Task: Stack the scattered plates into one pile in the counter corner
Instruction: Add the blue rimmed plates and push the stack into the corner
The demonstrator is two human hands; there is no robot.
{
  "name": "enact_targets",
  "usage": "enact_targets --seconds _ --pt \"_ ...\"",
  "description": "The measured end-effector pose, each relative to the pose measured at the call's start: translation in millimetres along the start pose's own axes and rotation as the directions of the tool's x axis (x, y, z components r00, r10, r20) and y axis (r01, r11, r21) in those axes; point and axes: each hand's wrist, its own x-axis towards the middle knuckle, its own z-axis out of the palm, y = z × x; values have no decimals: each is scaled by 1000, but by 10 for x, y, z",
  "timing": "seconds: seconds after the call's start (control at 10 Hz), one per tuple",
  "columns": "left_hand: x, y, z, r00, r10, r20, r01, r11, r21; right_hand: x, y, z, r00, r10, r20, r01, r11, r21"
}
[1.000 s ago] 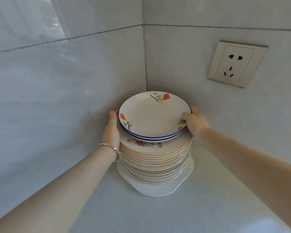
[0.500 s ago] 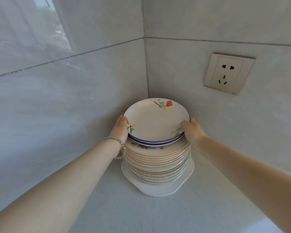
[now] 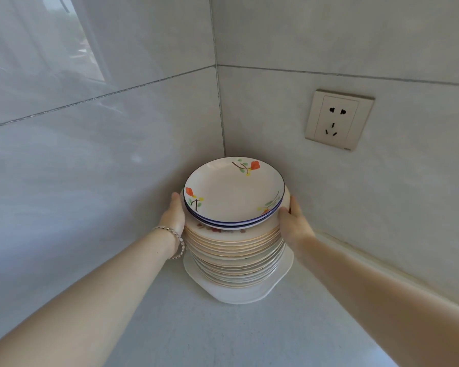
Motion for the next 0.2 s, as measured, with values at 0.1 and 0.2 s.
enact_targets --seconds 0.1,0.2 --pt "-144 97 -22 1000 23 8 -24 989 148 -37 -95 -103 998 37 55 -27 983 -180" --pt "-454 189 -131 989 101 -103 -53 919 391 -370 -283 -266 983 140 122 -69 885 -461"
